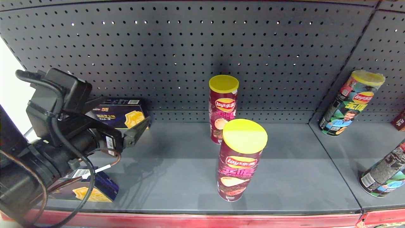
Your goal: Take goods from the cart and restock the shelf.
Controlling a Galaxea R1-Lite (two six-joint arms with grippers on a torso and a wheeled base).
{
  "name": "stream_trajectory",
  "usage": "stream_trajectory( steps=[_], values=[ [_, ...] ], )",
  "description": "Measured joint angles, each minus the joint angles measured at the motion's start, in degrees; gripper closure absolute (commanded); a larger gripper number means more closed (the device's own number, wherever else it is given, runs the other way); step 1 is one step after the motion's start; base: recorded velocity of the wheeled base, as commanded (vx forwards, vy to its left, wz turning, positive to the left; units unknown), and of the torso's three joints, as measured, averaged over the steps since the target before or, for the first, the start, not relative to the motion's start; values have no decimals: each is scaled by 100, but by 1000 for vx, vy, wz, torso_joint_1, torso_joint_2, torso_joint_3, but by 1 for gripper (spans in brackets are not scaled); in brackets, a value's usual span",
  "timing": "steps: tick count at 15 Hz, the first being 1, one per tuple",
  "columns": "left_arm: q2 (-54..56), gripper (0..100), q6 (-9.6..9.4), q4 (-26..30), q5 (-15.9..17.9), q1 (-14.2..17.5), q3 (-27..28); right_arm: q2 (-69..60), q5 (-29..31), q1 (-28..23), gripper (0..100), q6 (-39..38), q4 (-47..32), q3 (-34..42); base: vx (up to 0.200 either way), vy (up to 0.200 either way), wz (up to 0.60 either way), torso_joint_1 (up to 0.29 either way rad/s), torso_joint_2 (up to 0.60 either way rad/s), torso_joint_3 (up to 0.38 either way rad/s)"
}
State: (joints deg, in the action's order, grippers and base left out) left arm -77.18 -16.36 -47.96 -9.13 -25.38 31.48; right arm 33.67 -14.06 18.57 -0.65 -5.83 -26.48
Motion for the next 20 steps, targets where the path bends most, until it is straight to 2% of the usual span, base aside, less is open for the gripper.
stream_trajectory(
  steps=[3,7,9,12,15,20],
  values=[
    [-20,0,2,4,0,129,-22,1064,317,742,0,105,461,40,0,0,0,0,0,0],
    [-33,0,-6,1,21,234,-13,2355,1352,1652,0,102,1616,2,0,0,0,0,0,0],
    [-55,0,-6,0,21,243,-9,2937,1786,1901,0,98,2033,-146,0,0,0,0,0,0],
    [-83,0,-9,-2,21,245,-9,3680,2086,2043,0,98,2153,-703,0,0,0,0,0,0],
    [-118,0,-9,0,21,245,-9,4276,2141,2111,0,111,2155,-1193,0,0,0,0,0,0],
    [-232,0,-17,-13,35,245,49,4885,2142,2157,0,130,2164,-1599,0,0,0,0,0,0]
  ],
)
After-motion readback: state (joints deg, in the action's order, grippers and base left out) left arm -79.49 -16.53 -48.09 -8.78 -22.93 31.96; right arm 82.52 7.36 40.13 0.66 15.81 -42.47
